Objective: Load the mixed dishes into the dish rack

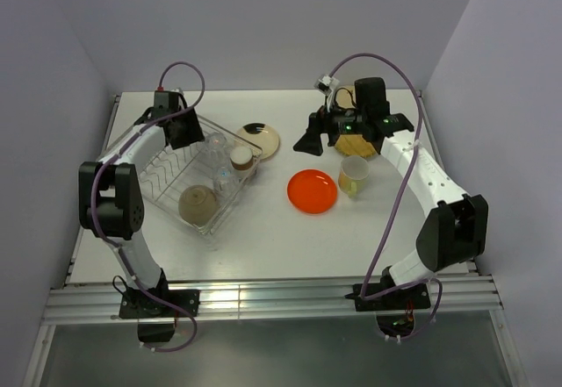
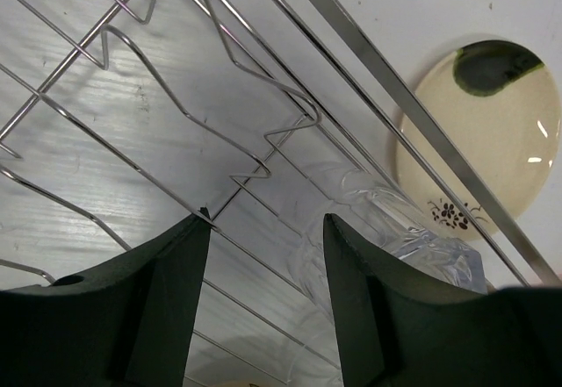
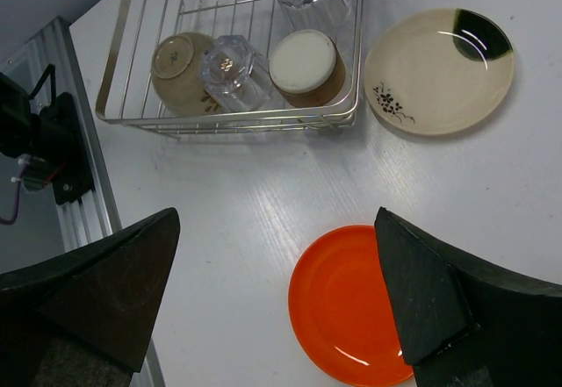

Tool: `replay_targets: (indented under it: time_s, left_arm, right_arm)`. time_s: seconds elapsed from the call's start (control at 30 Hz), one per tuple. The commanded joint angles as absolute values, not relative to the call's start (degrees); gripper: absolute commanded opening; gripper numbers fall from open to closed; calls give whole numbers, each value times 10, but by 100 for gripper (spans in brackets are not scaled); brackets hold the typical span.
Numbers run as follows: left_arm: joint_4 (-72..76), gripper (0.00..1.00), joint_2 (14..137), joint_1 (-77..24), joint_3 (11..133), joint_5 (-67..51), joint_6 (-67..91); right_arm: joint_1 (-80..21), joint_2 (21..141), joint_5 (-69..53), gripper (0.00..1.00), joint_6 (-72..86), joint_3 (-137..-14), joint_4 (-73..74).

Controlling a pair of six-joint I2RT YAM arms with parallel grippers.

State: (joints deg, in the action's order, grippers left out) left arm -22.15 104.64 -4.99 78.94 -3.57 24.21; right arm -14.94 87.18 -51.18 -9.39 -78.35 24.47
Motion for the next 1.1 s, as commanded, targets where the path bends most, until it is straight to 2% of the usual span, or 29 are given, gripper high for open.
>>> replay_targets:
  time_s: [0.0,0.33,0.8,1.07]
  left_arm:
    - [-225,60,1042,-65,808,-61,221]
    - [-199,63,968,-72,718,-66,222]
    - [-245,72,944,-50,766,16,262]
    - [-243,77,836,-35,712,52,234]
  right_arm:
    - [-145,838,-520,100,-89,-773,222]
    - [-141,837,-511,100,-99,-764,224]
    - [-128,805,-423,100,-143,-752,272]
    - [-76,755,-357,100,-93,-707,288]
